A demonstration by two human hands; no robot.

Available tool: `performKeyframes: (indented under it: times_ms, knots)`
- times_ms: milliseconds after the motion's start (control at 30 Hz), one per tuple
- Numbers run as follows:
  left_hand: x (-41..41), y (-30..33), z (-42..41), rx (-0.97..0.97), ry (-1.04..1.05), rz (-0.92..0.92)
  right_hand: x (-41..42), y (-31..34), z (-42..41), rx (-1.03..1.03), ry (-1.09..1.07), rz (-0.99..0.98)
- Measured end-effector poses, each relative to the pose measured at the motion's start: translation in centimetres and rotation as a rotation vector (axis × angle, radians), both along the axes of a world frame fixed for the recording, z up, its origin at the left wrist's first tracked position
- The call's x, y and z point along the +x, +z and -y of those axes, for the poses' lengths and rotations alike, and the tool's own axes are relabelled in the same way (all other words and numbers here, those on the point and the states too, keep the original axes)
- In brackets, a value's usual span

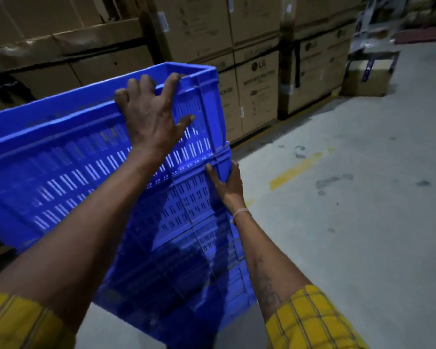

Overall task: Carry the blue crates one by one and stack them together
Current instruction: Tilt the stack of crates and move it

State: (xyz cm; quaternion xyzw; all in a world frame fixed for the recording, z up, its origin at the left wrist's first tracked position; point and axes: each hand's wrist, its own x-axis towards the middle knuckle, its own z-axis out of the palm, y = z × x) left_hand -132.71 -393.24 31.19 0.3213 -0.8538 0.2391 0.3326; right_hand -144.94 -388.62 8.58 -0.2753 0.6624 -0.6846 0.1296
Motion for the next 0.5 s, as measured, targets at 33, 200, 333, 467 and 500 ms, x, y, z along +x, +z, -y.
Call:
performKeyframes:
  times_ms: [33, 200, 333, 467, 500]
  knots:
    - [0.1, -0.1, 0.0, 0.004, 0.003, 0.007, 0.5, -0.2, -0.1, 0.011, -0.028, 0.019]
    - [0.1, 0.1, 0.1, 0.027, -0.006, 0.027, -0.8, -1.5, 0.4, 0.077, 0.025, -0.018]
    - [0.1, -0.3, 0.0, 0.015, -0.016, 0.011, 0.2, -6.7, -1.5, 0.195, 0.032, 0.043]
    - [0.3, -0.6, 0.3, -0.004, 0.002, -0.007, 1.6, -8.8, -1.8, 0.159, 0.023, 0.138]
    - [0.3, -0.5, 0.3, -0.001, 0.001, -0.005, 1.4, -8.6, -1.9, 0.165, 0.049, 0.14]
